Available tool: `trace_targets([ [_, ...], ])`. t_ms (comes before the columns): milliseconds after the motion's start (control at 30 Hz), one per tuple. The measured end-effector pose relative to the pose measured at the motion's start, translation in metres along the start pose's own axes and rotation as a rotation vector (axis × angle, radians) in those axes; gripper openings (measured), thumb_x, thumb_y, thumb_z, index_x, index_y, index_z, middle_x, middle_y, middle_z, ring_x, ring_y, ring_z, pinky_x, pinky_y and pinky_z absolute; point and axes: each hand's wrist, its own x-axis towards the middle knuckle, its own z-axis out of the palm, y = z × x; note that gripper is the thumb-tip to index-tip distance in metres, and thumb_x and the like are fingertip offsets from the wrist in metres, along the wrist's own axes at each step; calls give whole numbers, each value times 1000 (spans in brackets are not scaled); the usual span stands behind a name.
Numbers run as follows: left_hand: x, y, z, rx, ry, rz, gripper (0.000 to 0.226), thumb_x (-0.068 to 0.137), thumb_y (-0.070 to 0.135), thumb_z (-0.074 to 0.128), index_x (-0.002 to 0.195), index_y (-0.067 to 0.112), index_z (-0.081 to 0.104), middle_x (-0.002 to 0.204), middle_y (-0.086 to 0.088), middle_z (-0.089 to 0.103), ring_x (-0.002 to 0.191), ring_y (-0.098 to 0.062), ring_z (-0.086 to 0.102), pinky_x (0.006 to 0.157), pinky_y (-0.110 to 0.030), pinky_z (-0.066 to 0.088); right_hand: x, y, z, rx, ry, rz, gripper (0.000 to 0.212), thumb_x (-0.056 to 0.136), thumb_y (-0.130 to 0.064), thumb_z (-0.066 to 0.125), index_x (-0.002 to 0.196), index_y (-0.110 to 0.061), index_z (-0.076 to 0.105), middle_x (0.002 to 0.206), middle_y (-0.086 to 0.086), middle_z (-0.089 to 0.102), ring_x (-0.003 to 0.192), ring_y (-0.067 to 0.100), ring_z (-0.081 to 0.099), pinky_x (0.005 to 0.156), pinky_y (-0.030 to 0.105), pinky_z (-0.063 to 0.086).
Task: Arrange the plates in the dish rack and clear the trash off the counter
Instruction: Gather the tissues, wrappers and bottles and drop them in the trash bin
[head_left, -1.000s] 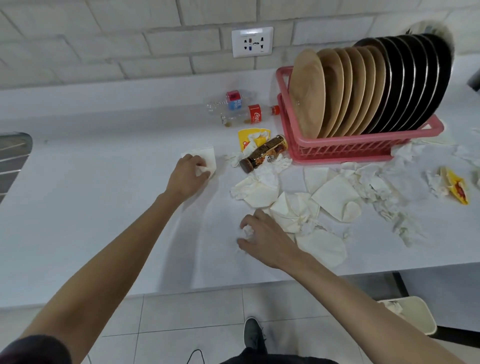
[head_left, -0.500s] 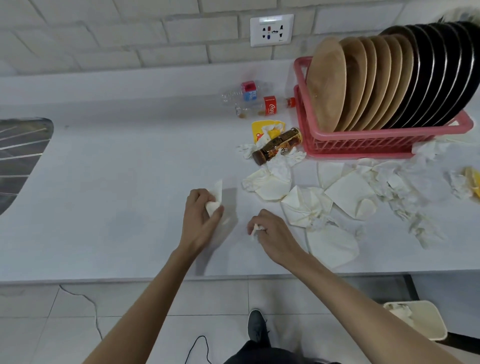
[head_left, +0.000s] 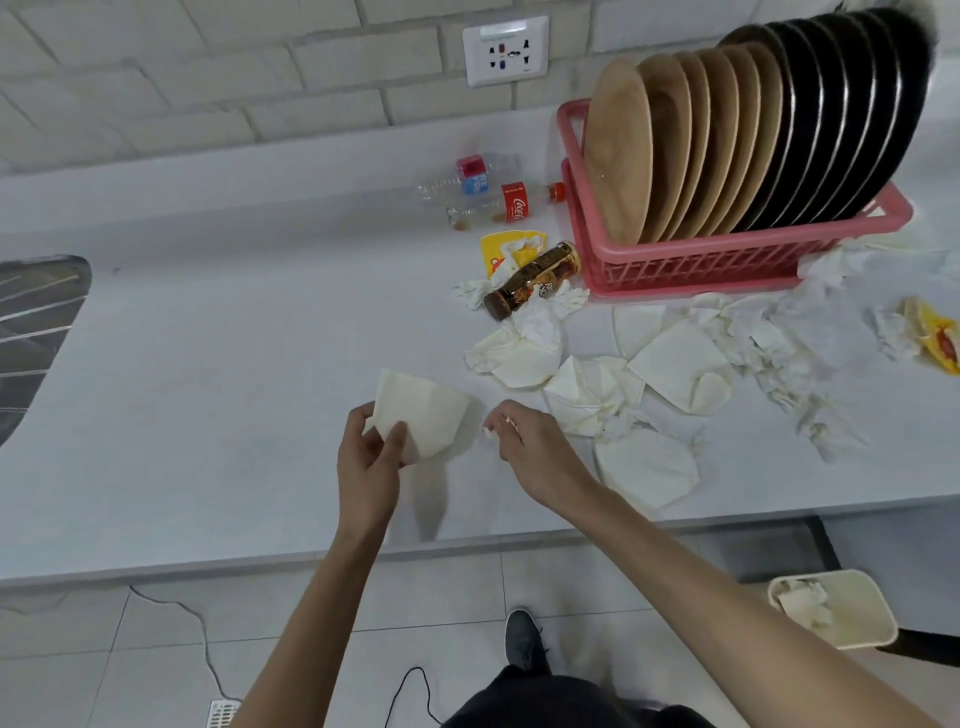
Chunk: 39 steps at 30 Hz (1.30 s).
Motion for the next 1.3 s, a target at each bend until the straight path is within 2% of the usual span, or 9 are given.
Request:
trace_targets([
  [133, -25, 19, 28, -64, -55, 34, 29, 97, 3, 56, 122, 18, 56, 95, -12, 73, 89, -24, 69, 81, -45, 56, -15, -5, -22, 97, 75, -30, 22, 103, -12, 42, 103, -9, 64, 80, 2, 62, 66, 10, 54, 61, 26, 43],
  [267, -51, 40, 69, -110, -156, 61, 38, 96, 2, 58, 129, 21, 56, 91, -1, 76, 85, -15, 72, 69, -27, 58, -46, 1, -65, 161, 183, -51, 32, 101, -21, 52, 71, -12, 60, 66, -5, 55, 59, 10, 47, 56, 21, 35],
  [400, -83, 57, 127, -145, -312, 48, 36, 98, 3, 56, 129, 21, 59, 100, 1, 77, 93, -16, 73, 74, -29, 60, -90, 22, -118, 269, 337, 33, 52, 95, -30, 64, 53, -9, 39, 51, -9, 32, 48, 7, 29, 51, 22, 24],
  [567, -140, 64, 210, -107, -498, 24, 24, 98, 7, 57, 115, 23, 60, 88, 11, 77, 84, -7, 73, 71, -20, 56, -160, 63, -186, 307, 532, 165, 47, 89, -24, 71, 57, -2, 45, 53, -4, 33, 49, 10, 34, 54, 25, 28],
  [800, -219, 31, 314, 74, -769, 7, 16, 92, 4, 64, 107, 11, 62, 98, -1, 75, 88, -9, 71, 68, -15, 52, -266, 159, -245, 400, 763, 397, 40, 93, -19, 66, 59, -10, 46, 47, 5, 47, 35, 13, 37, 38, 20, 29],
  [933, -255, -10, 362, 226, -877, -18, 19, 87, 3, 71, 103, 12, 64, 97, 6, 73, 89, -6, 69, 65, -13, 50, -311, 225, -255, 346, 783, 608, 48, 98, -34, 57, 56, -14, 42, 49, 1, 43, 41, 12, 35, 48, 24, 28],
  [1033, -271, -43, 397, 338, -918, -43, 25, 86, 4, 72, 105, 16, 61, 98, 5, 73, 87, -8, 70, 60, -19, 54, -336, 275, -256, 547, 856, 745, 46, 102, -38, 40, 62, -15, 45, 53, -2, 43, 47, 14, 36, 52, 29, 29],
  [1167, -273, -95, 443, 513, -999, -10, 21, 85, 10, 76, 100, 20, 65, 88, 0, 71, 78, -19, 67, 59, -29, 55, -353, 334, -255, 676, 829, 894, 36, 95, -20, 36, 60, -15, 44, 49, -4, 41, 44, 13, 32, 46, 24, 23],
  [1300, -262, -153, 484, 741, -1137, 101, 20, 87, 14, 74, 101, 22, 63, 96, 4, 67, 91, -13, 63, 71, -18, 52, -349, 391, -247, 584, 712, 920, 34, 94, -6, 42, 65, -13, 60, 59, -8, 50, 54, 8, 44, 50, 19, 31],
])
